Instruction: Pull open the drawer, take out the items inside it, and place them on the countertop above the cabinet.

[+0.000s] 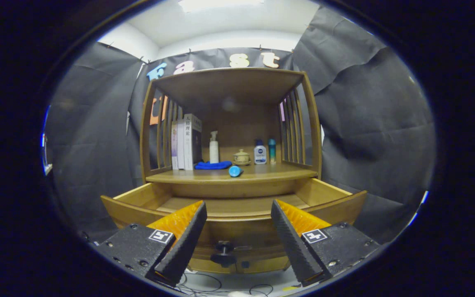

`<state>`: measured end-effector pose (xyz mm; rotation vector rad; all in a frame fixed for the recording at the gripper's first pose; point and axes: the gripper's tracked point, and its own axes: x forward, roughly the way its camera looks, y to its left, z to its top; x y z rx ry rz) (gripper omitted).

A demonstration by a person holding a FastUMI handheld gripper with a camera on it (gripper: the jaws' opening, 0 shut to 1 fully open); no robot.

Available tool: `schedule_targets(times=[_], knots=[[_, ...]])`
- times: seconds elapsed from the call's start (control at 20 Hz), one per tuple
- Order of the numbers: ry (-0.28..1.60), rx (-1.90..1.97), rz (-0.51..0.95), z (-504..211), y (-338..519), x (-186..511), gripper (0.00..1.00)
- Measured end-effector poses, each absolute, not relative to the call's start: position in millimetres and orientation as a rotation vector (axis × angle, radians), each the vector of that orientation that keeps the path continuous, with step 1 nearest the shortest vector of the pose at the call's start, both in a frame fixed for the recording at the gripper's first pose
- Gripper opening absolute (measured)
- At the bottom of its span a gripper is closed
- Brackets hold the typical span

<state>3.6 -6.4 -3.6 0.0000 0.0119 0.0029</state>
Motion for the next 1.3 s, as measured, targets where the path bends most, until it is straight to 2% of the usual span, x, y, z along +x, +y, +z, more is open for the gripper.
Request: schedule_targets(times=[0.7,1.3], knots=[[0.113,-0.024,-0.005,-61,6,15,0.99],[0.107,0.003,-0.003,-64,11,21,0.99]])
